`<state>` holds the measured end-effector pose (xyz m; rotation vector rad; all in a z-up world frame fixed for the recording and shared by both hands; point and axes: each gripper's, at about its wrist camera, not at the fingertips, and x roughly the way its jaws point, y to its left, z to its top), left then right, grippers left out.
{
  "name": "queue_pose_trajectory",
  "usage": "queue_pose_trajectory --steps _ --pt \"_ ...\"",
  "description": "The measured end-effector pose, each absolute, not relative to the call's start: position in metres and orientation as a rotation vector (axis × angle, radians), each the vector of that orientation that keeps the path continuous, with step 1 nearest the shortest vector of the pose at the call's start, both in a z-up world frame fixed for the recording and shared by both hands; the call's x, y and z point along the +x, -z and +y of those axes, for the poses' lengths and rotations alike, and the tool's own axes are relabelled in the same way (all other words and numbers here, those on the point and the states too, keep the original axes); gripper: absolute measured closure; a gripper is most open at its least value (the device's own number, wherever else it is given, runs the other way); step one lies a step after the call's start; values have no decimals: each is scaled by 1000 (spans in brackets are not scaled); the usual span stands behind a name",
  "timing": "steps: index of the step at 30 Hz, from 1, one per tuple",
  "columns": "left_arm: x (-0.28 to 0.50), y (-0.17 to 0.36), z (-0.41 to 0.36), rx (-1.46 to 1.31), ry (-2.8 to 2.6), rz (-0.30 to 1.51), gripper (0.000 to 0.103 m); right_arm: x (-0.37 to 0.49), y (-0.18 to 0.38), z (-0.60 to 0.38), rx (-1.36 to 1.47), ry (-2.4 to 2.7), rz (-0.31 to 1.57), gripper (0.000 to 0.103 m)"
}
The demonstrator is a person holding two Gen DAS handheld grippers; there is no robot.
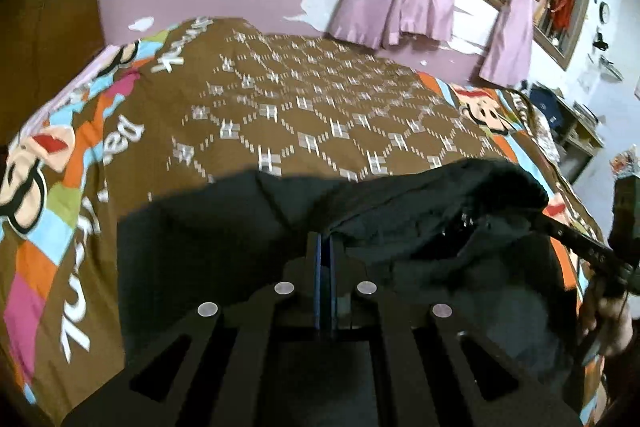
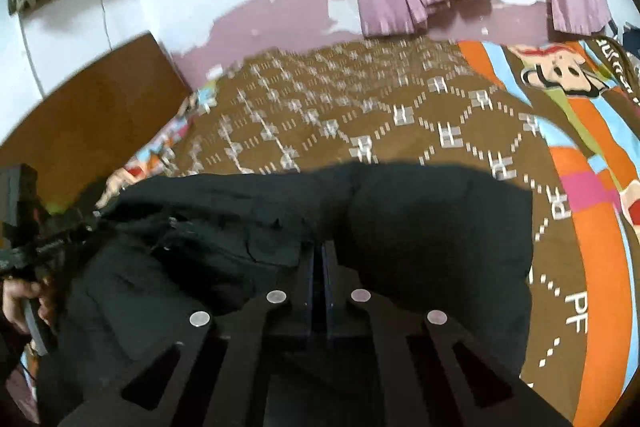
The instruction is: Fold large clothes
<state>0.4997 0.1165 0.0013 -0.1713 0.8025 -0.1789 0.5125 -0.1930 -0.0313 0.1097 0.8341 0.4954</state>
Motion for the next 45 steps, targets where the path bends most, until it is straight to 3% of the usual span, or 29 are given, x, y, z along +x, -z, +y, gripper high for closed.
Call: queue_pose_trajectory --steps 9,16,21,23,26,29,30,36,40,41,45 --pt "524 62 106 -119 158 910 102 527 73 -175 19 -440 937 100" --pt "517 69 111 -125 165 890 102 526 69 -195 141 -505 927 97" --pt "511 61 120 -177 208 862 98 525 61 -211 232 -547 932 83" --pt "509 58 126 -204 221 860 94 518 55 -212 204 -560 918 66" --pt "502 51 127 -211 244 846 83 504 40 -215 152 -562 857 53" --pt "485 38 126 -184 246 777 55 505 17 -221 160 -551 780 52" --pt "477 30 126 -177 252 724 51 510 12 -222 173 -542 765 52" --pt "493 -21 113 -225 276 559 45 573 -6 -196 356 -588 807 52" --pt "548 -32 95 -252 256 629 45 595 18 -173 433 -625 872 54" --pt "558 -29 92 -266 256 655 45 595 23 -167 430 -644 893 59" --pt "587 -3 88 -366 303 776 46 584 38 -140 276 -744 965 65"
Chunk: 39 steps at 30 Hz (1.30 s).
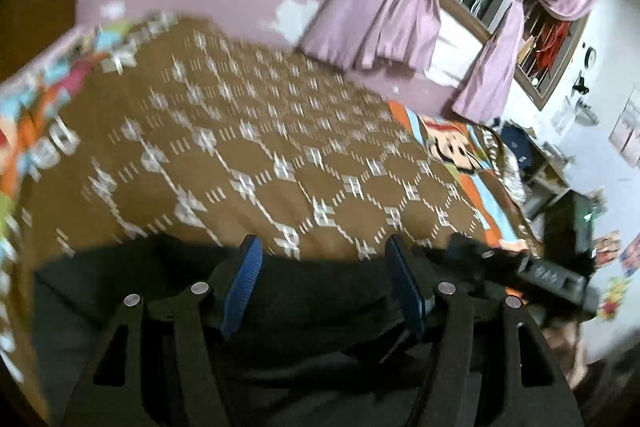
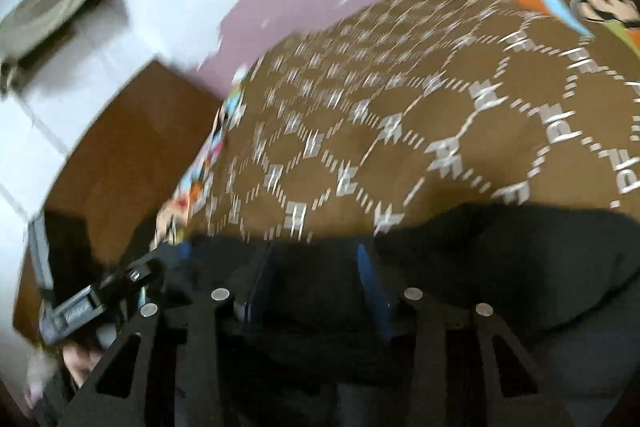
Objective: Fold large clothes
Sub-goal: 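Lay the held hem down onto the collar with both tools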
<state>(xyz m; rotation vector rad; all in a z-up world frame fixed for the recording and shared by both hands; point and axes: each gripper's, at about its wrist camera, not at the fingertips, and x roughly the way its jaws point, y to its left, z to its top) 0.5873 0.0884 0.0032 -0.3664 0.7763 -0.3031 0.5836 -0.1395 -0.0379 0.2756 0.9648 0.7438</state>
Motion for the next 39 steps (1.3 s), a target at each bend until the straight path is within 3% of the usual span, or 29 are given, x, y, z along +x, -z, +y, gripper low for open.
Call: queue_pose_trajectory --steps 4,8,11,16,20,25,33,39 --pt "583 20 89 -300 400 868 49 563 49 -128 104 -812 1064 65" --pt "565 31 79 -115 419 942 68 554 65 -118 -5 -827 1141 65" --pt "555 41 74 -18 436 987 71 555 77 -110 -59 -806 1183 66" --pt "541 58 51 161 387 998 71 547 96 -90 -205 -735 1146 67" --pt "542 77 38 274 339 974 71 542 90 -100 -139 -745 1093 67" --pt "532 80 49 214 356 904 71 532 68 -107 19 -837 1072 70" --pt "527 79 56 166 376 893 71 528 94 -71 -200 -792 1149 70" --pt "529 80 45 219 355 918 71 514 97 -68 -258 -742 1074 71"
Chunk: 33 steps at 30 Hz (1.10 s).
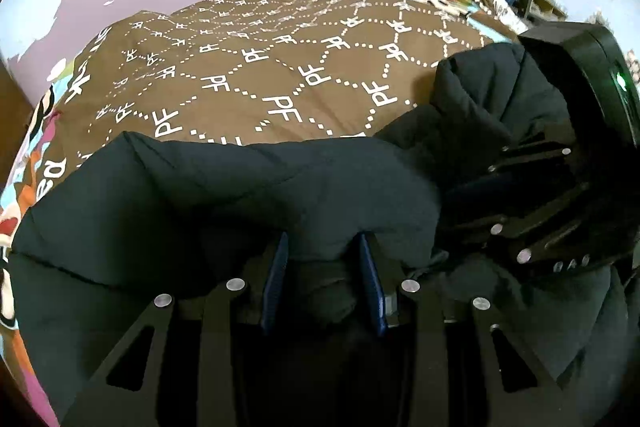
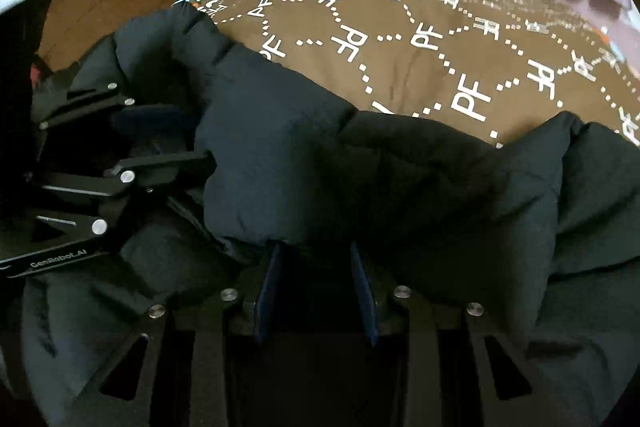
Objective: Fold large clothes
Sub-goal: 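Lay the held hem down onto the collar with both tools, then open both tools and lift them off the folded black jacket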
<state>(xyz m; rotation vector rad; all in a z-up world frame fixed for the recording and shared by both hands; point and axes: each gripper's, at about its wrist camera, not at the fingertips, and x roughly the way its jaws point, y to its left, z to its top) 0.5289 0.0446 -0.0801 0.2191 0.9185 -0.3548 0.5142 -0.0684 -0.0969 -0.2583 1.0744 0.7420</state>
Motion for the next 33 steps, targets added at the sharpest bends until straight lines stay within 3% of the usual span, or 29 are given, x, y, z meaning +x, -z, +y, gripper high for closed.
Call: queue_pose_trajectory --steps 14,16,20,25,27,29,33 --pt "514 79 48 241 334 886 71 505 62 -162 -26 -577 1000 73" --pt "511 78 50 227 336 889 71 507 72 -167 -12 -540 1033 81" --pt "509 78 46 227 307 927 71 511 82 -164 -12 -518 1064 83" --pt "503 76 35 273 225 915 71 484 64 -179 66 -503 997 73" --pt "493 71 38 252 215 870 71 476 55 -181 55 -488 977 66" --pt "487 64 46 195 202 845 71 464 39 -186 48 -471 928 51" --pt "475 44 58 47 170 841 70 442 8 -191 19 -462 862 40"
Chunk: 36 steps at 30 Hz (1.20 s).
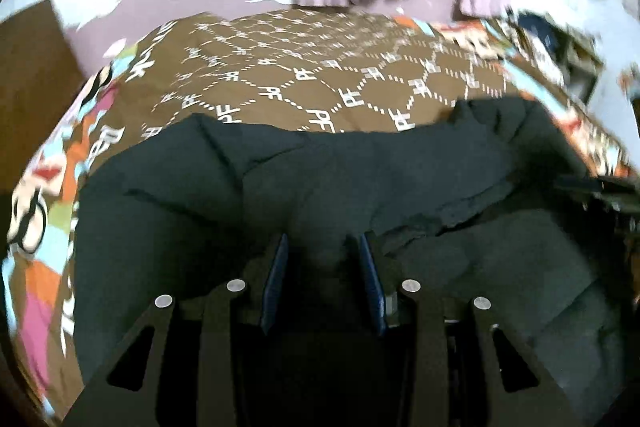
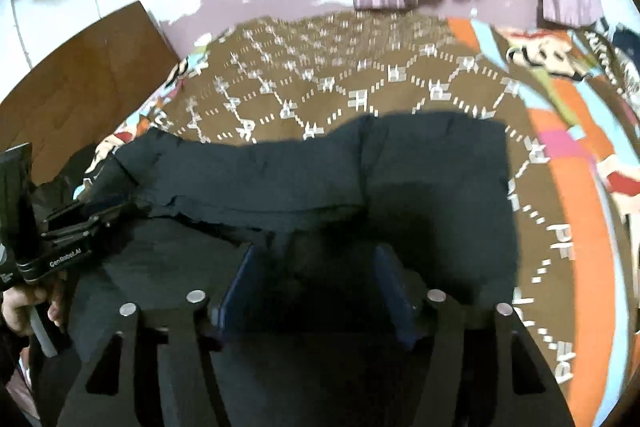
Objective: Fold large clothes
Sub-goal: 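Open both tools and lift them off the folded black jacket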
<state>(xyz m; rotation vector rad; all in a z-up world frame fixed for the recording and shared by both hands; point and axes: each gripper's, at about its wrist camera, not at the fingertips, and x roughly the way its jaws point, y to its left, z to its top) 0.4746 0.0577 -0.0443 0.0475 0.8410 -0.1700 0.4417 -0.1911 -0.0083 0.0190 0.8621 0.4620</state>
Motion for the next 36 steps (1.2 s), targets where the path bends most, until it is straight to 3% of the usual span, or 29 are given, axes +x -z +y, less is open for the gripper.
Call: queue_pose_trajectory --steps 2,4,5,7,9,10,17,25,36 --pt "465 33 54 33 165 844 65 429 -4 -191 3 -467 841 28" --pt "453 19 52 18 172 834 53 413 -19 -191 -6 -479 820 21" --pt "444 10 51 1 177 822 45 406 -25 -190 -13 -483 811 19" --pt "425 -10 50 -44 192 802 41 388 -39 -190 -31 -477 797 16" --pt "414 -24 49 -70 196 801 27 372 -50 -193 -38 -487 796 11" --pt "401 -35 48 -93 197 798 25 361 -57 -195 -44 -488 791 8" --pt "330 -84 41 -131 206 770 3 294 -93 -206 -82 -501 806 6" --pt "247 -114 19 -57 237 782 2 222 -112 -200 -179 -601 865 3" --pt "167 -102 1 2 212 899 2 158 -96 -202 -197 -571 1012 2"
